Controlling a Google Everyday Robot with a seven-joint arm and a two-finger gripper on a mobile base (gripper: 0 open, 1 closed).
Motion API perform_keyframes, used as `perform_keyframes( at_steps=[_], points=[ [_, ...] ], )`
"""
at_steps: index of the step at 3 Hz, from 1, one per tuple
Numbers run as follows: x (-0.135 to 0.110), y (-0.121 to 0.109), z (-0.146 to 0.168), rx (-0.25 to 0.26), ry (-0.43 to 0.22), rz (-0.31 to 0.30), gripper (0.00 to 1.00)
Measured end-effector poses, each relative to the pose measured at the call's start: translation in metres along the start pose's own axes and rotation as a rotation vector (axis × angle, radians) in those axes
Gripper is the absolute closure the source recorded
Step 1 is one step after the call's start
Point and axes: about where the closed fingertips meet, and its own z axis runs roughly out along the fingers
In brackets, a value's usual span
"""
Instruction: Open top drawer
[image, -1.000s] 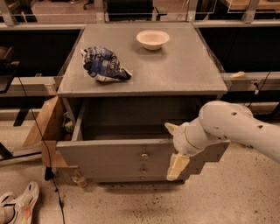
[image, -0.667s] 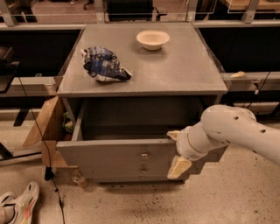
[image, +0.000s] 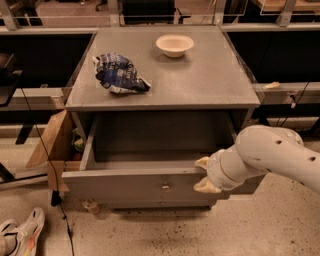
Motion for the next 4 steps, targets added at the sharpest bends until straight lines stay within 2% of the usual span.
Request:
perform_keyframes(
  at_steps=[1,2,3,4],
  points=[
    [-0.003,-0.002,-0.008,0.000,0.000,0.000,0.88],
    [-0.005,-0.003,-0.011,0.000,0.000,0.000,1.00],
    [-0.002,0.014,-0.021,0.004,0.018,-0.005,0.81],
    [-0.003,0.014,-0.024,0.003,0.018,-0.005,0.58]
  ],
)
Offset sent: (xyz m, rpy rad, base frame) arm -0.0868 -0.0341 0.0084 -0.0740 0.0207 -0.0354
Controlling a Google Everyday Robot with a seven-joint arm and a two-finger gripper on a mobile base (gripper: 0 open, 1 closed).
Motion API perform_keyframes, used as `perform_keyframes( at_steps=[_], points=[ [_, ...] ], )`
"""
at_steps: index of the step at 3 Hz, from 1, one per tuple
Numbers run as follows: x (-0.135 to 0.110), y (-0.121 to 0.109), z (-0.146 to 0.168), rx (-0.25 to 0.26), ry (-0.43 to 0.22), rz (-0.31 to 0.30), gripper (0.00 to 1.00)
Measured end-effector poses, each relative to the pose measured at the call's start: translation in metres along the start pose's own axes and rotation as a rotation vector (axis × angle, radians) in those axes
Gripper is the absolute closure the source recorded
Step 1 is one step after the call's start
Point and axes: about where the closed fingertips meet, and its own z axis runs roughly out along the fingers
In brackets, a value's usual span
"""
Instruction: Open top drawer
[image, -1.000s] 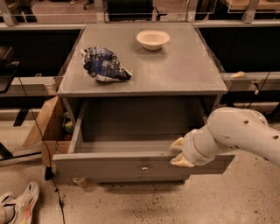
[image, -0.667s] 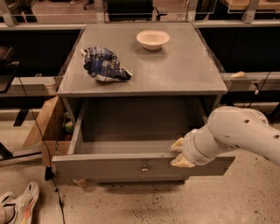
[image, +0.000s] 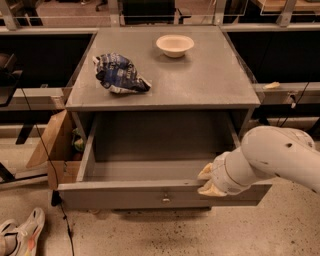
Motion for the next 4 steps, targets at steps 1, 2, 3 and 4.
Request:
perform_keyframes(
  at_steps=[1,2,3,4],
  points=[
    [0.003,0.023,-0.004,-0.016,0.023,-0.016,0.35],
    [0.005,0.052,-0.009,-0.041,0.050,-0.041,0.11],
    [0.006,0.057,-0.008,-0.045,0.058,-0.046,0.00],
    [0.013,0.056,-0.002,-0.047,0.054,-0.035,0.00]
  ],
)
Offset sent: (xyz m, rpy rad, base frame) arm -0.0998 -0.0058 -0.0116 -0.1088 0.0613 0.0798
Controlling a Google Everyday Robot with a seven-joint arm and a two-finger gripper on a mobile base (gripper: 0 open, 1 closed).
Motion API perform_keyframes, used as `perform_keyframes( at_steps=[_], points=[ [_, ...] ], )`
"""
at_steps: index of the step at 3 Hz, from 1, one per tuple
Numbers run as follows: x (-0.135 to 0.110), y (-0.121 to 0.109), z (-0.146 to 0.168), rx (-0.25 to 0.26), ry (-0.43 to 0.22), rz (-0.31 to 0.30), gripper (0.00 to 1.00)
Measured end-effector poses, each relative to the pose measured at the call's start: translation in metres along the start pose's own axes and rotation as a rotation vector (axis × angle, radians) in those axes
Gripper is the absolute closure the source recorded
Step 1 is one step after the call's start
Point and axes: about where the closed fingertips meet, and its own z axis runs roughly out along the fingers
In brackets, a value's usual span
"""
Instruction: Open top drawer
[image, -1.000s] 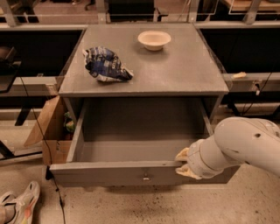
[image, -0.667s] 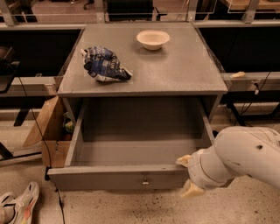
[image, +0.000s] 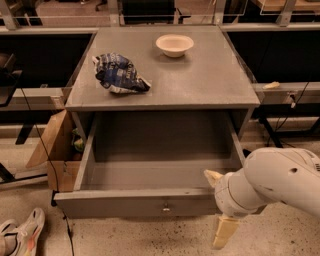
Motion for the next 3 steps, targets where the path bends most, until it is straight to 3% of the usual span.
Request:
perform_keyframes(
  at_steps=[1,3],
  points=[
    [0.008,0.006,0.006,-0.024,0.002,0.016,0.17],
    [0.017,0.030,-0.002,-0.047,0.020,0.039,0.64]
  ],
)
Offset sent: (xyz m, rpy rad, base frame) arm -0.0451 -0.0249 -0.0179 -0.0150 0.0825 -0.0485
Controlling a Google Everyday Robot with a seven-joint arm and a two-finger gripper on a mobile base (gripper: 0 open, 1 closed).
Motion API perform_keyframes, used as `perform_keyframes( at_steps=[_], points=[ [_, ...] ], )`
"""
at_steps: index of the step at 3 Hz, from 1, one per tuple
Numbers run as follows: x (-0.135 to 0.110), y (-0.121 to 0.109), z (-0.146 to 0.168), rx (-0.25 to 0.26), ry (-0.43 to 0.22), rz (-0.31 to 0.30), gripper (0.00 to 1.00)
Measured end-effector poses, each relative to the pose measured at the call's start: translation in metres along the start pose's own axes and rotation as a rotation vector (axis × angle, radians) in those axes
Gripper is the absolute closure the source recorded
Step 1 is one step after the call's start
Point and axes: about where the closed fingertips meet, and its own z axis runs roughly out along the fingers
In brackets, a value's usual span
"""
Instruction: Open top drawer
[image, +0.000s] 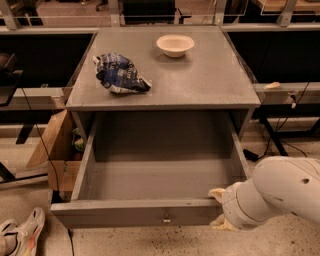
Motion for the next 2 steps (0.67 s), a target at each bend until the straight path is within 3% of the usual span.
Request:
perform_keyframes(
  at_steps=[1,2],
  points=[
    [-0.0023,-0.0015,-0.0073,0.000,0.000,0.000,0.87],
    [-0.0032,-0.0018,-0.0101,0.000,0.000,0.000,1.00]
  ],
)
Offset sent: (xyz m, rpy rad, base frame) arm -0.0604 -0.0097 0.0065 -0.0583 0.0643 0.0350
